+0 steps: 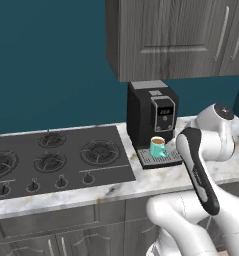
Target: Pick up the brewed coffee from the coffee machine and place it next to the breakfast plate on the dining counter.
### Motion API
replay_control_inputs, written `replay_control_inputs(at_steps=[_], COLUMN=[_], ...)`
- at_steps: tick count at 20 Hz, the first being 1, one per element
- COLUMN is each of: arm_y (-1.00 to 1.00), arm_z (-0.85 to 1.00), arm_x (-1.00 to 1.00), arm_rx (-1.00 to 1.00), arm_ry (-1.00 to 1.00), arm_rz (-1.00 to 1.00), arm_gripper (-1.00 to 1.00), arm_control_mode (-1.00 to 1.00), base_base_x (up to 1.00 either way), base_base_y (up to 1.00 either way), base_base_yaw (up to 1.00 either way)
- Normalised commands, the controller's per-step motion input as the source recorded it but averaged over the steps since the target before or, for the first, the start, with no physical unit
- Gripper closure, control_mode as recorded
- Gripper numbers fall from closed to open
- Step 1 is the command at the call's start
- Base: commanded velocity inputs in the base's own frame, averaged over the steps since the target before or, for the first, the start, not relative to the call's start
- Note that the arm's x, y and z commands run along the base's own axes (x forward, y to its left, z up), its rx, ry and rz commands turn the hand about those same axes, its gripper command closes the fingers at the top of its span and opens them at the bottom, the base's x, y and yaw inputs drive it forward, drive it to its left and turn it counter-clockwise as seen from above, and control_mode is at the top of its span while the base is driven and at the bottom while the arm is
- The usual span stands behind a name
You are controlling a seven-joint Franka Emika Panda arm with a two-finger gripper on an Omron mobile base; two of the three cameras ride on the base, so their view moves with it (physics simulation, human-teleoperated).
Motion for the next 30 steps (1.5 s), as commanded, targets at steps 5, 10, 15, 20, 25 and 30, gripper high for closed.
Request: replay_control_inputs(at_steps=[5,10,15,20,25,30], arm_y=[-0.37,-0.07,0.00,0.00,0.00,0.00], arm_z=[-0.46,-0.43,-0.37,-0.22,-0.16,-0.21], arm_x=[0.18,0.33,0.40,0.35,0.30,0.23], arm_rx=[0.04,0.02,0.00,0.00,0.00,0.00], arm_ry=[0.12,0.01,0.01,0.05,0.03,0.00], arm_rz=[0.02,0.07,0.07,0.07,0.07,0.07], arm_gripper=[-1.00,-1.00,-1.00,-1.00,-1.00,-1.00], arm_control_mode=[-1.00,-1.00,-1.00,-1.00,-1.00,-1.00], base_base_x=[0.00,0.00,0.00,0.00,0.00,0.00], base_base_y=[0.00,0.00,0.00,0.00,0.00,0.00], base_base_yaw=[0.00,0.00,0.00,0.00,0.00,0.00])
